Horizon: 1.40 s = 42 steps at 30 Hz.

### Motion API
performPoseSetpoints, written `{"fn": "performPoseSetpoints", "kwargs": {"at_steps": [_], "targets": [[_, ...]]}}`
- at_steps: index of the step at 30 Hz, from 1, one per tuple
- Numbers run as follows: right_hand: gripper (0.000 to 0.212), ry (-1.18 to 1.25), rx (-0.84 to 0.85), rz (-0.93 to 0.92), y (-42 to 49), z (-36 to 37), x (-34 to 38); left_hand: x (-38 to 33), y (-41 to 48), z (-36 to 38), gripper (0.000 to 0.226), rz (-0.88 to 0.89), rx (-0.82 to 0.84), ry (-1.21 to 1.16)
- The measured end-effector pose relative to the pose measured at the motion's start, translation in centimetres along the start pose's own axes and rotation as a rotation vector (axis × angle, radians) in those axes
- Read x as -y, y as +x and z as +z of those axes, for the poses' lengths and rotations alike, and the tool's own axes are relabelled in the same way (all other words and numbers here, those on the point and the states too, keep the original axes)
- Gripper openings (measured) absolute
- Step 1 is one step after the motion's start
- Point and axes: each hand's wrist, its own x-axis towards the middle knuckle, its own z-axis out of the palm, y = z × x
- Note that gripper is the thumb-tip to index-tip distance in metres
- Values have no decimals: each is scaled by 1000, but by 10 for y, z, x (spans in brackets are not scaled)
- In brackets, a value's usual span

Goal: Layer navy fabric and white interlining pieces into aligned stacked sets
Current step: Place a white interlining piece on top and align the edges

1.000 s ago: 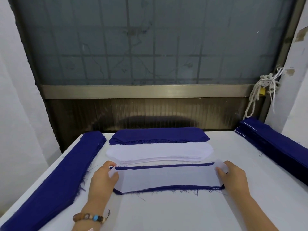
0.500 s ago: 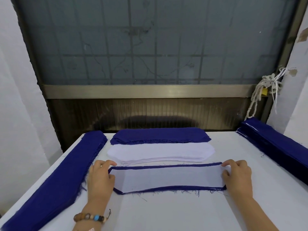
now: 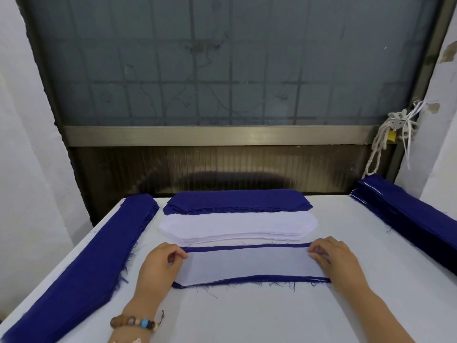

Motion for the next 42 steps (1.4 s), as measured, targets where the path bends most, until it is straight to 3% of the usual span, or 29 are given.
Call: {"fn": "performPoseSetpoints", "kwargs": {"at_steps": [3,6,8,11,13,16,19,22,27,34,42], "targets": [[10,-97,24,4,5,2,2,-6,3,1,26,-60,43,49],[15,-365,83,27,16,4,13,-16,19,-3,13,-116,192,269],[18,-441,73,33,27,4,25,-28,32,-2,14,-102,187,393],[15,-356,-20,9,47,12,45,-44,49,10,8,39,-35,413],[20,-231,-70,-27,58,22,60,-50,62,26,24,122,-100,386],[27,-119,-22,-94,75,45,85,-53,74,53,36,168,-1,416],[28,-65,87,-114,88,71,103,-53,79,75,25,163,89,455],[25,-43,205,-57,96,93,111,-50,84,81,14,151,51,445],[21,-10,208,37,107,102,107,-41,90,85,13,146,22,394],[35,-78,182,121,109,107,105,-33,91,90,49,112,138,618],[43,-173,188,79,105,108,106,-29,93,84,38,197,91,569]]}}
